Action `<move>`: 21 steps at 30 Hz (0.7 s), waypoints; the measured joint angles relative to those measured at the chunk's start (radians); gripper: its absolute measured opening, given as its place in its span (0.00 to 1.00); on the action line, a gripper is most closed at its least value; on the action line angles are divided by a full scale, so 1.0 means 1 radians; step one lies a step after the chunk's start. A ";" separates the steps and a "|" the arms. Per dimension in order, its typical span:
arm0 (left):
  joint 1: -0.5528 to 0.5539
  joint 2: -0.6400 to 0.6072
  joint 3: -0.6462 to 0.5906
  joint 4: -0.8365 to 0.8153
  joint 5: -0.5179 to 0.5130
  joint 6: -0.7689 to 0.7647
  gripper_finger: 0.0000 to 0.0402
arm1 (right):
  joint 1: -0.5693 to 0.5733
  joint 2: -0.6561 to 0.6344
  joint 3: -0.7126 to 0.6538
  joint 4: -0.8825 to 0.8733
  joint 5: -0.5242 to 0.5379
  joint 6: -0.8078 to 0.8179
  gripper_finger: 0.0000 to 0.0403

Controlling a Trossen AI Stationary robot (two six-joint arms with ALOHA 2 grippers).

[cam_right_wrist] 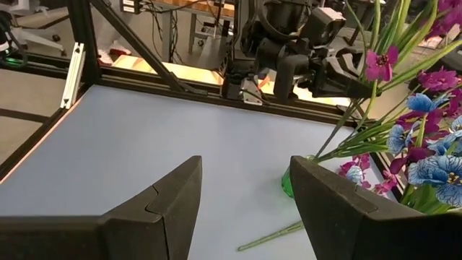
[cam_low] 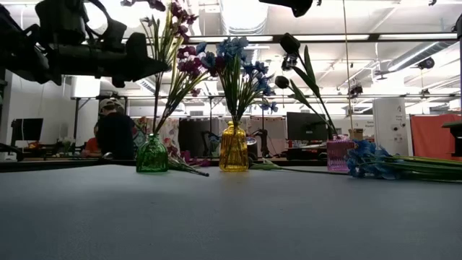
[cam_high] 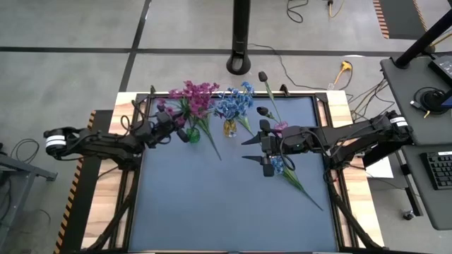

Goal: Sort flowers into vase by color
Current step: Put the right purple flowers into the green flower vase

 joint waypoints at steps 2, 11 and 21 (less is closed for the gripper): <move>0.001 0.011 0.000 0.001 0.000 -0.001 0.03 | 0.000 0.000 0.000 -0.005 0.000 0.000 0.50; 0.001 0.047 0.000 0.001 0.000 -0.014 0.03 | 0.000 0.000 0.000 -0.015 0.000 0.009 0.50; 0.001 0.092 0.000 0.018 -0.008 -0.015 0.03 | 0.000 0.000 0.000 -0.015 0.000 0.009 0.50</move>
